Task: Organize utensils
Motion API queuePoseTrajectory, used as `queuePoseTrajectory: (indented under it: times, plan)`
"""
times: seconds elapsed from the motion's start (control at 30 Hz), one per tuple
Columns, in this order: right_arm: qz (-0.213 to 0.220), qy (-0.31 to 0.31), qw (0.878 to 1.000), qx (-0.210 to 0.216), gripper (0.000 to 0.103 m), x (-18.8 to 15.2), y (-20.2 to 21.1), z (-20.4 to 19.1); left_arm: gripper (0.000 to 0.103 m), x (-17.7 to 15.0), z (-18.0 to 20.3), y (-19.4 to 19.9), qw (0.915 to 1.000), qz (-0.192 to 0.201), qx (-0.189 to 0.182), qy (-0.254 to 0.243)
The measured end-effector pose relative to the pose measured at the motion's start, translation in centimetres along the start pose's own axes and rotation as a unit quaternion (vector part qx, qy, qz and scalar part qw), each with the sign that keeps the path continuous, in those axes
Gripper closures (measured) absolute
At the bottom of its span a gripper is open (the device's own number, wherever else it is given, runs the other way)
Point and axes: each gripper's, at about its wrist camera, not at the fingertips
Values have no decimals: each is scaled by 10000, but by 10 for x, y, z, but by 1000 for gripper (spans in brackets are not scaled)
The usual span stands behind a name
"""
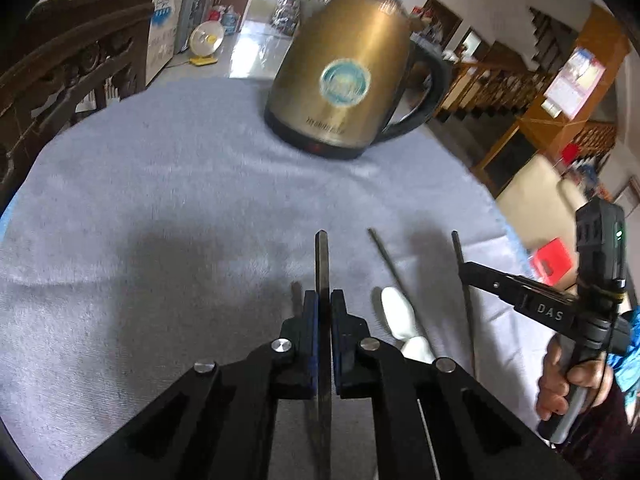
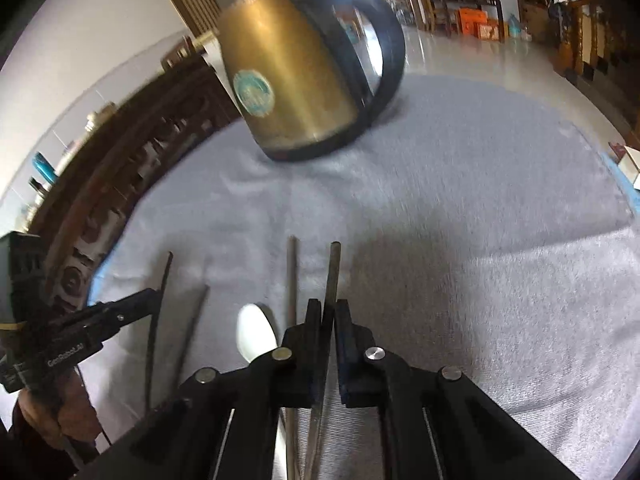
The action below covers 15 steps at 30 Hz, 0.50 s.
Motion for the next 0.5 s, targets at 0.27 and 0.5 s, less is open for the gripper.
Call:
queuePoseTrajectory:
  times: [0.27,0.5]
  plan:
    - [304,39,9994,129,96,6,30,-5,98,4,7,41,9993,363,-99,-72]
    - [753,-86,9969,216,96,1,67,1,98,1,7,88,9961,863,122,-154]
Point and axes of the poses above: each gripper's, at about its wrist camera, not at the fingertips, and y roughly against the way its jaws point, z to its right, x to its top, and after that the axes turned 4 degrees about z, right-handed
